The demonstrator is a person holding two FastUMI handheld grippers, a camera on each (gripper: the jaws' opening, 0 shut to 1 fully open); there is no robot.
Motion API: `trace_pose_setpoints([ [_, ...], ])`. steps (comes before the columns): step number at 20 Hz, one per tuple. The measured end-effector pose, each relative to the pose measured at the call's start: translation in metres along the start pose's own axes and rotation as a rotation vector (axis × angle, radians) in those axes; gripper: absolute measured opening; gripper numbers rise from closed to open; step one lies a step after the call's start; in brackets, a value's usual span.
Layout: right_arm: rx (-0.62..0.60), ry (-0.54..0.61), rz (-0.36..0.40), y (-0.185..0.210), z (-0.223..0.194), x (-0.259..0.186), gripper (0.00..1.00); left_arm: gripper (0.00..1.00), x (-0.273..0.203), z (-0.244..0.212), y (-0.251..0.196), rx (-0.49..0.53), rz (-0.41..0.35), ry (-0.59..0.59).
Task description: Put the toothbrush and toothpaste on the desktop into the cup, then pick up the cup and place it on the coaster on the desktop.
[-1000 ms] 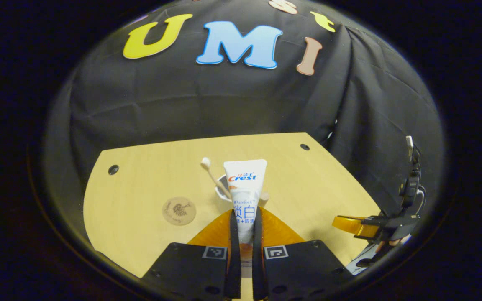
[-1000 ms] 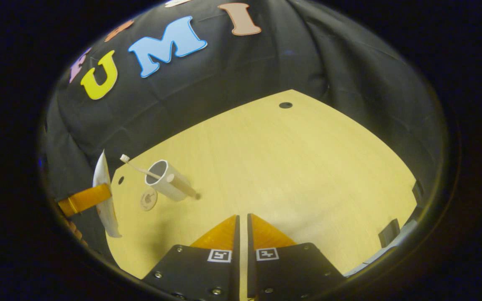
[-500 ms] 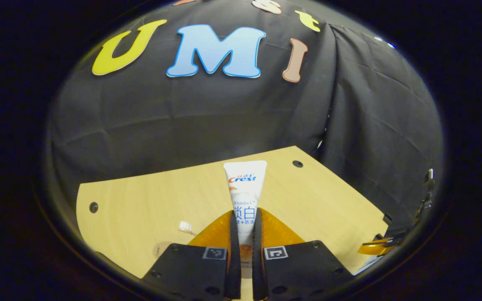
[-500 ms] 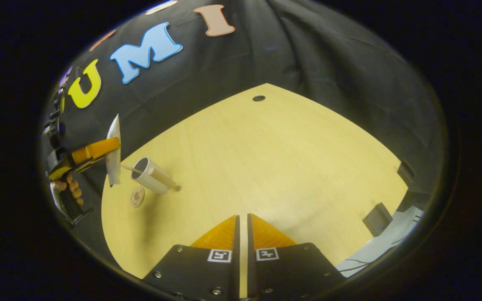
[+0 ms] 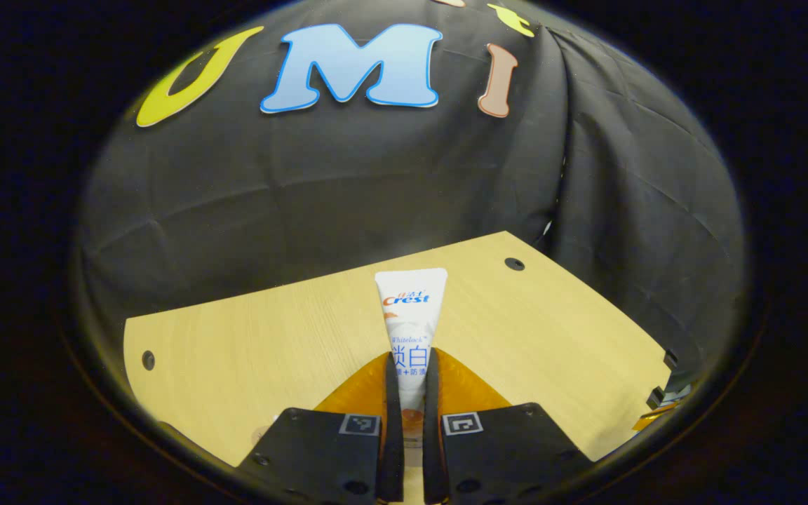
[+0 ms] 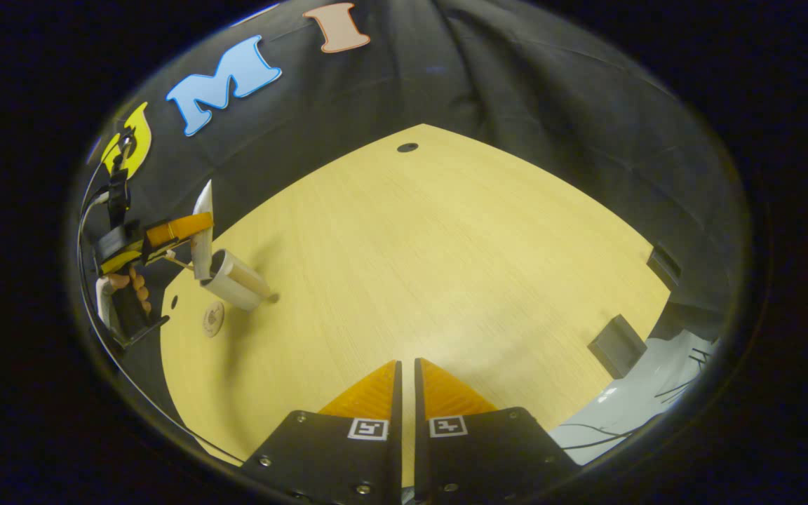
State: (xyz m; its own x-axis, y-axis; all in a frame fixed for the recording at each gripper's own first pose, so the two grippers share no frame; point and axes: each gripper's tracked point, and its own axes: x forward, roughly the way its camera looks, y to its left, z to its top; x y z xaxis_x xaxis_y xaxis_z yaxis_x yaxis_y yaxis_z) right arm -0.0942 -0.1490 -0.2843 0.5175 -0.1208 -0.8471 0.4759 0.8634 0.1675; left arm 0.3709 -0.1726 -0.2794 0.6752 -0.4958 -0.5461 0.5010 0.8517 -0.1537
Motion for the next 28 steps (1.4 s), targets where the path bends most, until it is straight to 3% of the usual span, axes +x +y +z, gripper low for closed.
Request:
trace_pose_setpoints([
  [3, 0.004, 0.001, -0.005, -0.001, 0.001, -0.001, 0.07, 0.26, 0.003, -0.007, 0.008, -0.006, 0.043, -0.007],
  [4, 0.0, 0.004, -0.005, -0.001, 0.001, -0.001, 0.07, 0.18, 0.006, -0.009, 0.011, -0.011, 0.061, -0.012],
  [7, -0.008, 0.014, 0.001, 0.0, -0.002, 0.001, 0.07, 0.2, 0.009, -0.023, 0.021, -0.02, 0.113, 0.004],
  [12, -0.02, 0.017, 0.019, 0.002, -0.001, 0.001, 0.07, 0.3, 0.002, -0.027, 0.018, -0.072, 0.1, -0.005],
  [14, -0.026, 0.018, 0.029, 0.003, -0.002, 0.002, 0.07, 0.36, -0.005, -0.033, 0.015, -0.089, 0.104, -0.008],
  [15, -0.031, 0.019, 0.034, 0.005, -0.003, 0.002, 0.07, 0.49, -0.012, -0.033, 0.017, -0.088, 0.116, -0.017],
  [17, -0.038, 0.018, 0.043, 0.014, 0.0, 0.002, 0.07, 0.46, -0.021, -0.032, 0.011, -0.093, 0.113, -0.023],
  [18, -0.04, 0.017, 0.047, 0.017, 0.001, 0.002, 0.07, 0.51, -0.026, -0.03, 0.006, -0.095, 0.103, -0.027],
  [19, -0.043, 0.015, 0.05, 0.017, 0.0, 0.001, 0.07, 0.64, -0.031, -0.03, 0.003, -0.096, 0.098, -0.032],
  [23, -0.058, 0.004, 0.07, 0.024, 0.003, 0.0, 0.07, 0.78, -0.054, -0.03, -0.004, -0.115, 0.084, -0.05],
  [24, -0.066, 0.0, 0.077, 0.027, 0.004, -0.001, 0.02, 0.8, -0.063, -0.031, -0.003, -0.12, 0.087, -0.057],
  [25, -0.077, -0.003, 0.087, 0.031, 0.005, -0.001, 0.07, 0.9, -0.072, -0.032, -0.002, -0.122, 0.094, -0.065],
  [28, -0.106, -0.007, 0.121, 0.045, 0.006, 0.0, 0.07, 0.94, -0.097, -0.043, 0.007, -0.131, 0.119, -0.068],
])
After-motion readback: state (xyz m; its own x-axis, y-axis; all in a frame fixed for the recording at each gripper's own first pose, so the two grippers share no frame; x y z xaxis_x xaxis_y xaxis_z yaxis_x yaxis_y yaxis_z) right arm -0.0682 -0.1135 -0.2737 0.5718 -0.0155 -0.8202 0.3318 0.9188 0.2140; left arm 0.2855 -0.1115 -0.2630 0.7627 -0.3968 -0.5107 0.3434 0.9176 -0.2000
